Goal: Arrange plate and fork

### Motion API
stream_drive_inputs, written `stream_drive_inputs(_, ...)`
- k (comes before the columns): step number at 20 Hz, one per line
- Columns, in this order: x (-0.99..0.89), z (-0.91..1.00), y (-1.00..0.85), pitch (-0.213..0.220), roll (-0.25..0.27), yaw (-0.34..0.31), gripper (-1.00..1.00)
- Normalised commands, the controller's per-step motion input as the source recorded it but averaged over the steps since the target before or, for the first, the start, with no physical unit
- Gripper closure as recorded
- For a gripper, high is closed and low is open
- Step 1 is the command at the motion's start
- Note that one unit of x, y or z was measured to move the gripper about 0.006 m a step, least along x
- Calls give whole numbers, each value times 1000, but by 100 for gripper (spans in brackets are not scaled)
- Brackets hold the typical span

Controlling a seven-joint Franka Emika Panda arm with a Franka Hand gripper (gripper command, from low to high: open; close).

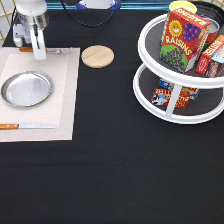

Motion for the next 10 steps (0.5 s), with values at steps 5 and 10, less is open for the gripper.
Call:
stream_drive_inputs(5, 78, 0, -293, -96, 59, -193, 100)
stream_drive_inputs(10, -71, -234, -386, -88, 108, -77, 100)
